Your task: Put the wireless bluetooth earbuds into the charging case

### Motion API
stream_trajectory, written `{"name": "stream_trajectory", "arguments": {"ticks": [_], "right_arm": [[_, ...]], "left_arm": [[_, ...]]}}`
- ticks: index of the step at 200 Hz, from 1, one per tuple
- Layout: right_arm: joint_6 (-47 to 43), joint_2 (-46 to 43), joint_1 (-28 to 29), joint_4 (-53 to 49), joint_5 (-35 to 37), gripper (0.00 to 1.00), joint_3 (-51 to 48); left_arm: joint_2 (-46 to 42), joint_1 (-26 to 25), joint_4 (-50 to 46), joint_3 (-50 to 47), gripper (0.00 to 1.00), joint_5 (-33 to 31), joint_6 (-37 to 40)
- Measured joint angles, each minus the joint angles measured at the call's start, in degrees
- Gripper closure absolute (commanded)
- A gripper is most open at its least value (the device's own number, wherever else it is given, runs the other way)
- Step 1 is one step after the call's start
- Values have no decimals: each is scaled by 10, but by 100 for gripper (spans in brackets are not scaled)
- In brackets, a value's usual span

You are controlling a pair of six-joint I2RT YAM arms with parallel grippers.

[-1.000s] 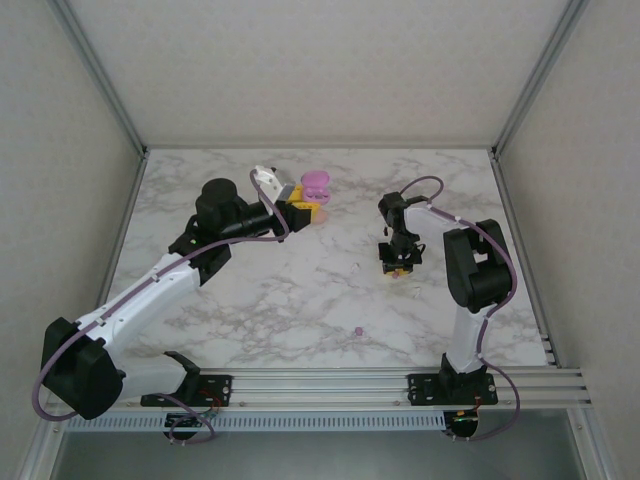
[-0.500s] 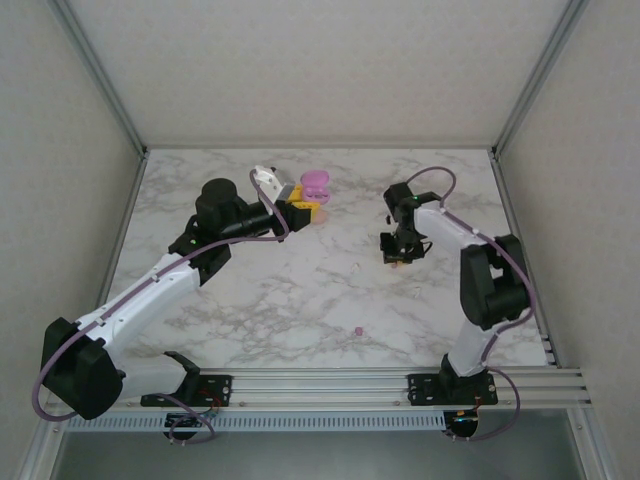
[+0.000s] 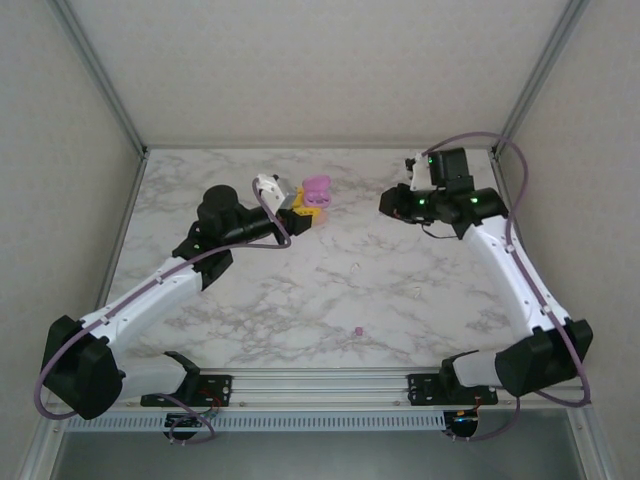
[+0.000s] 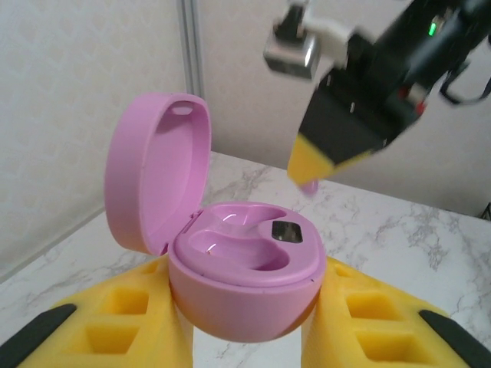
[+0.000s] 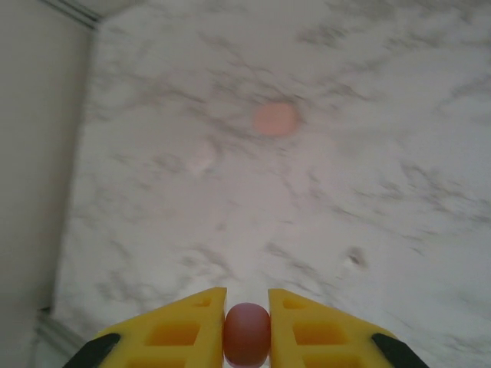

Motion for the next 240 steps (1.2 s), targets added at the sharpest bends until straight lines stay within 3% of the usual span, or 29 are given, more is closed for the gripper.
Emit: {"name": "stream_trajectory", "arguments": {"ticks": [49, 130, 193, 240], "right_arm": [[41, -16, -3, 41, -121, 81, 21], [92, -15, -3, 95, -263, 80, 28], [228, 18, -6, 211, -388, 80, 28], [316, 50, -6, 264, -430, 81, 28]], "left_arm": [[0, -10, 2, -1, 76, 1, 47], [25, -10, 60, -6, 77, 39, 56], [40, -8, 106, -6, 78, 58, 37], [49, -6, 138, -6, 79, 63, 19]]}}
